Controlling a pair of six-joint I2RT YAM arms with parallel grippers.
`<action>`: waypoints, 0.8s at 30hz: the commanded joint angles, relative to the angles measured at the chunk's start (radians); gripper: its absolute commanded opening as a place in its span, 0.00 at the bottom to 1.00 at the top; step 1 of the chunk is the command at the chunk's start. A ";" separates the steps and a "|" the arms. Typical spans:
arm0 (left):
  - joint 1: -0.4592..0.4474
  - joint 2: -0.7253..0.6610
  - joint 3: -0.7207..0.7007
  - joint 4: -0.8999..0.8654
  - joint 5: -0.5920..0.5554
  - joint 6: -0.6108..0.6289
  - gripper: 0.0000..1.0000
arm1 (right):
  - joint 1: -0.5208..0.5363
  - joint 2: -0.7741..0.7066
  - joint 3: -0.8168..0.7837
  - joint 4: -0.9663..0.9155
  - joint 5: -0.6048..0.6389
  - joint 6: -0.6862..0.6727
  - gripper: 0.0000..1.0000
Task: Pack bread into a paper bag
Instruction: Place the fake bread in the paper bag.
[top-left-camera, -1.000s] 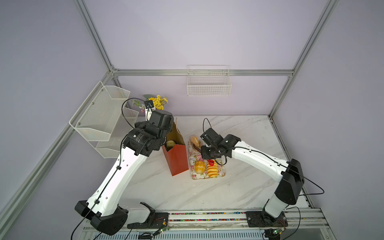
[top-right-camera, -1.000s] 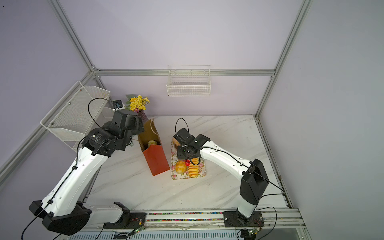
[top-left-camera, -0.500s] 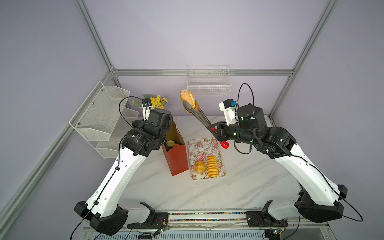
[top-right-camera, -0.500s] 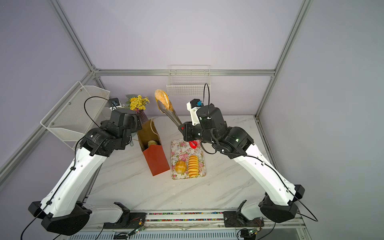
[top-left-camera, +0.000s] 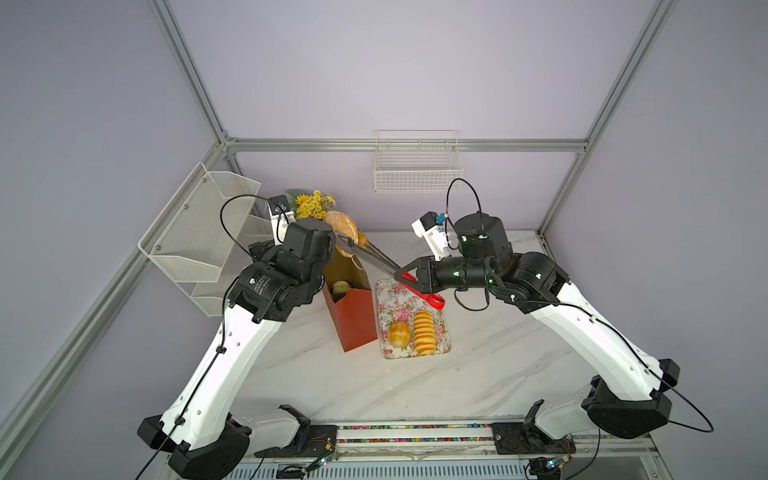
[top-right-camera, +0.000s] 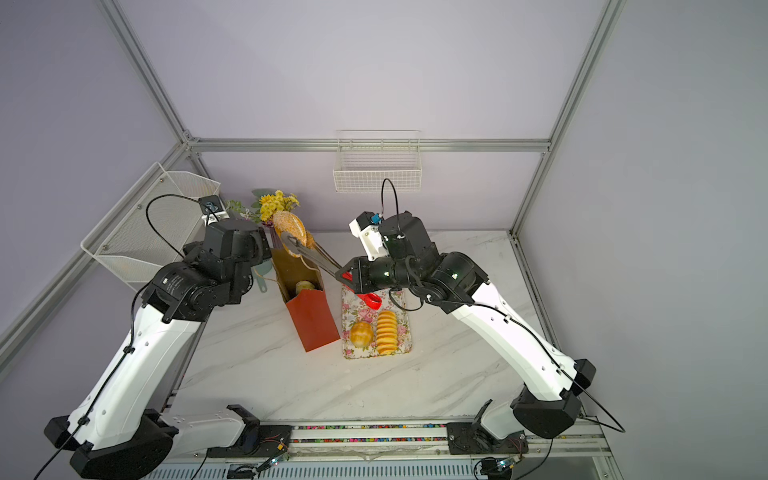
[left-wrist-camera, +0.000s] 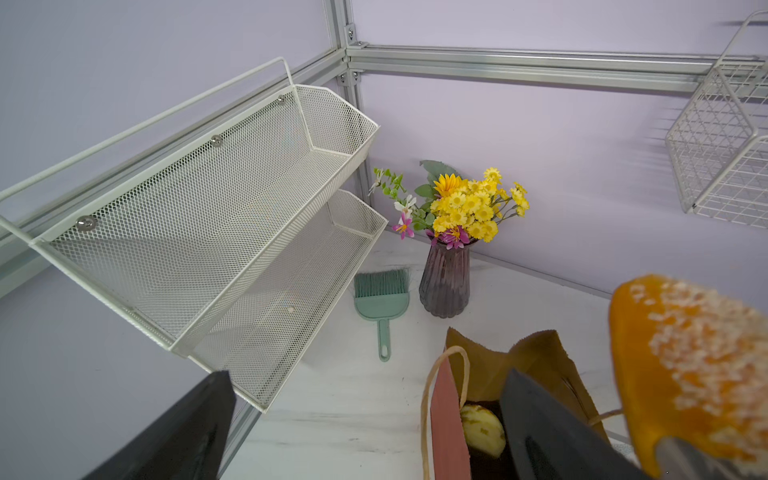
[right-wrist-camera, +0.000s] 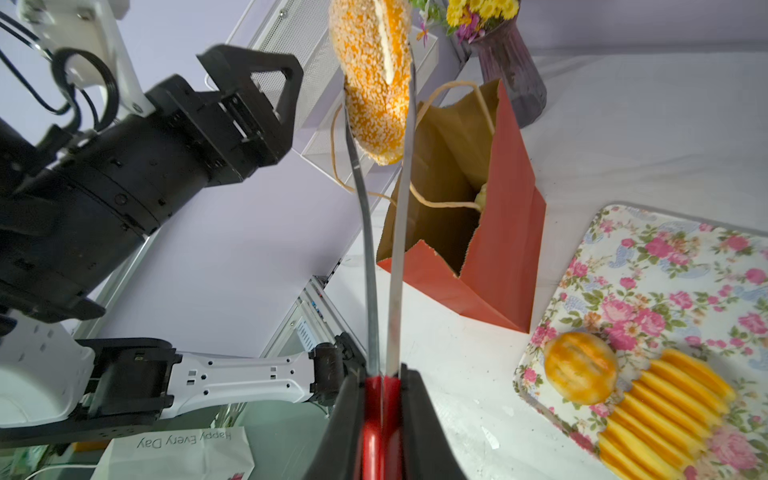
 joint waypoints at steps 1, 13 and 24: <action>-0.005 -0.012 0.037 0.032 -0.027 0.016 1.00 | 0.010 0.001 -0.017 0.055 -0.072 0.030 0.12; -0.005 -0.016 0.033 0.032 -0.003 0.006 1.00 | 0.051 0.004 0.012 0.038 -0.046 0.015 0.12; -0.007 -0.010 0.025 0.033 0.005 0.004 1.00 | 0.099 0.084 0.188 0.006 -0.038 -0.050 0.13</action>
